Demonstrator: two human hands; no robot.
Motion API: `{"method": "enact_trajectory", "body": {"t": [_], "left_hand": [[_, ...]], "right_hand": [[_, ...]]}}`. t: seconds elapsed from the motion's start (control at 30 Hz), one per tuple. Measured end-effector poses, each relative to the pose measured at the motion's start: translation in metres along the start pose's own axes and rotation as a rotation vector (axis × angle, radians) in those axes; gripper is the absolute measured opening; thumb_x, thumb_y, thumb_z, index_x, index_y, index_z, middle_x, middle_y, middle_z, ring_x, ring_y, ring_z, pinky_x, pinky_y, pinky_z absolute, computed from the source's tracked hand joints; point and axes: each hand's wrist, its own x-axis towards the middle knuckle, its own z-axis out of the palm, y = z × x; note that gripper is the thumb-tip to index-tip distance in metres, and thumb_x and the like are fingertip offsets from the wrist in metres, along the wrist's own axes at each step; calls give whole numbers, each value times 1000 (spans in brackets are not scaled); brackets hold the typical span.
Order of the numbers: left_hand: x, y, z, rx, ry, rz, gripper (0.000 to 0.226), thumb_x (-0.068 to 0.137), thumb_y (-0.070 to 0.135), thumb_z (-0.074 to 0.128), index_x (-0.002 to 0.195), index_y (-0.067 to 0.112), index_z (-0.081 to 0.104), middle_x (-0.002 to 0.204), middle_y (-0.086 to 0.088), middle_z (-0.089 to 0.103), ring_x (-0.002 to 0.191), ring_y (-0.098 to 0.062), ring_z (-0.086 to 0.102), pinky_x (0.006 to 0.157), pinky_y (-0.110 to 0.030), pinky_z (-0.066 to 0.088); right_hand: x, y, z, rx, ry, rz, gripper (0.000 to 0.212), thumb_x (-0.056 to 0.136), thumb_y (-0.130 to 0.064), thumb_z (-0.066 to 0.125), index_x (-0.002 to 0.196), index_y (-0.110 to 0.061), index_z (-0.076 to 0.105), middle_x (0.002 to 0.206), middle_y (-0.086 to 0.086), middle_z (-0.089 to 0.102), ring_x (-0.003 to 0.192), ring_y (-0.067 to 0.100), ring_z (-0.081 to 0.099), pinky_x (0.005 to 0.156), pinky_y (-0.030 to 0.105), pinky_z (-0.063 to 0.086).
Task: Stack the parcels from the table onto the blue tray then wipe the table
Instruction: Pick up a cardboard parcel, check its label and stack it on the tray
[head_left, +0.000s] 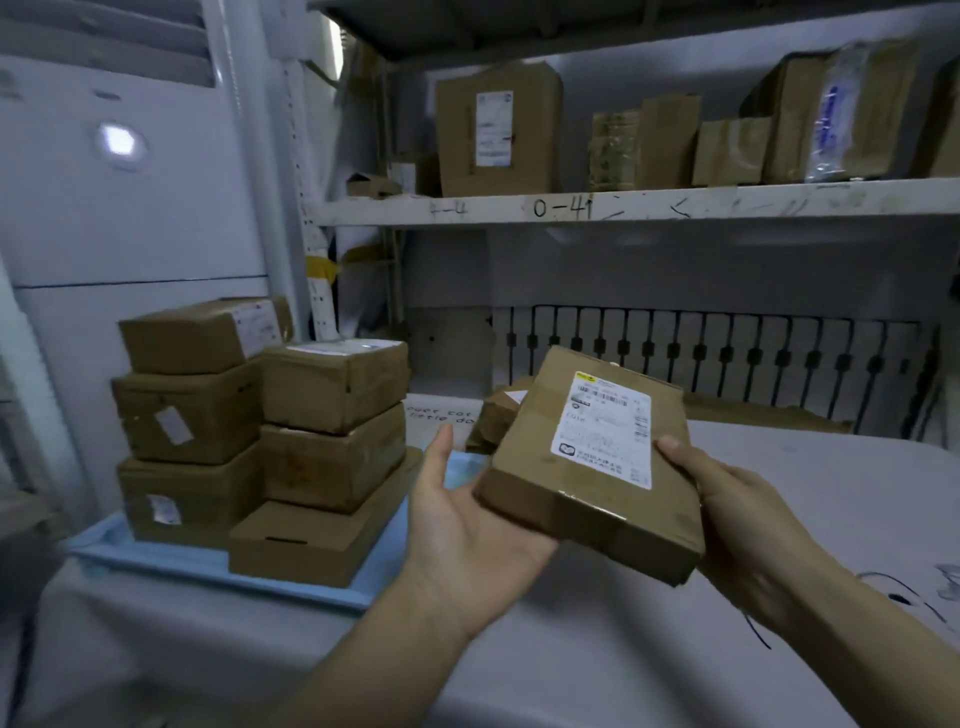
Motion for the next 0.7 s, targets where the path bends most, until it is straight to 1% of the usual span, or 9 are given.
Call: {"method": "enact_trajectory", "body": {"t": [0.07, 0.13, 0.2, 0.27, 0.4, 0.47, 0.5, 0.57, 0.7], "left_hand": [[-3, 7, 12, -63, 8, 54, 74, 87, 65, 50, 124, 2, 65, 123, -29, 64, 115, -48, 60, 109, -56, 37], [-6, 24, 20, -81, 13, 107, 75, 88, 64, 50, 124, 0, 64, 122, -31, 64, 118, -48, 58, 108, -57, 37], [-7, 46, 28, -86, 10, 151, 75, 88, 62, 49, 123, -2, 64, 120, -31, 65, 118, -47, 58, 108, -56, 37], [-10, 71, 33, -72, -3, 198, 75, 88, 62, 48, 123, -3, 64, 118, -31, 65, 117, -46, 58, 107, -56, 38], [-15, 124, 38, -58, 23, 284, 75, 88, 63, 50, 125, -1, 61, 117, -33, 65, 116, -48, 58, 108, -57, 38], [-17, 149, 37, -46, 67, 338, 72, 87, 62, 52, 127, 2, 58, 116, -33, 65, 113, -50, 59, 105, -59, 40], [-16, 161, 36, -34, 97, 367, 69, 88, 60, 52, 128, 4, 58, 116, -32, 66, 112, -50, 59, 103, -59, 42], [-15, 186, 32, 0, 182, 437, 59, 91, 54, 52, 129, 9, 57, 115, -30, 67, 109, -48, 61, 98, -58, 47], [-9, 226, 16, 160, 421, 592, 44, 95, 43, 57, 131, 18, 55, 113, -21, 70, 103, -37, 67, 98, -51, 51]], "right_hand": [[3, -7, 17, 37, -14, -3, 29, 96, -28, 60, 116, -9, 65, 98, 9, 78, 82, 22, 77, 63, 33, 62], [7, -13, 38, 45, -37, -11, 29, 96, -32, 59, 118, -14, 65, 99, 8, 78, 85, 26, 76, 75, 42, 61], [13, -21, 61, 45, -47, -2, 30, 95, -38, 59, 117, -19, 66, 102, 11, 77, 97, 33, 73, 89, 54, 55], [18, -30, 89, 45, -71, 8, 31, 95, -41, 58, 113, -17, 67, 104, 16, 76, 96, 35, 70, 77, 50, 57], [36, -46, 147, 91, -121, 19, 29, 95, -33, 61, 106, -7, 68, 91, 19, 76, 64, 30, 70, 55, 38, 57], [46, -51, 173, 88, -140, 21, 29, 97, -29, 59, 110, -4, 66, 83, 18, 76, 54, 26, 70, 44, 32, 56], [52, -52, 187, 80, -148, 19, 30, 98, -28, 58, 114, -3, 64, 88, 19, 75, 56, 25, 70, 41, 29, 54], [64, -50, 212, 56, -160, 11, 29, 99, -24, 56, 119, -3, 61, 98, 21, 73, 66, 26, 70, 41, 27, 53], [93, -39, 250, 28, -172, -4, 28, 99, -21, 55, 121, -5, 58, 98, 19, 74, 80, 29, 73, 59, 36, 57]]}}
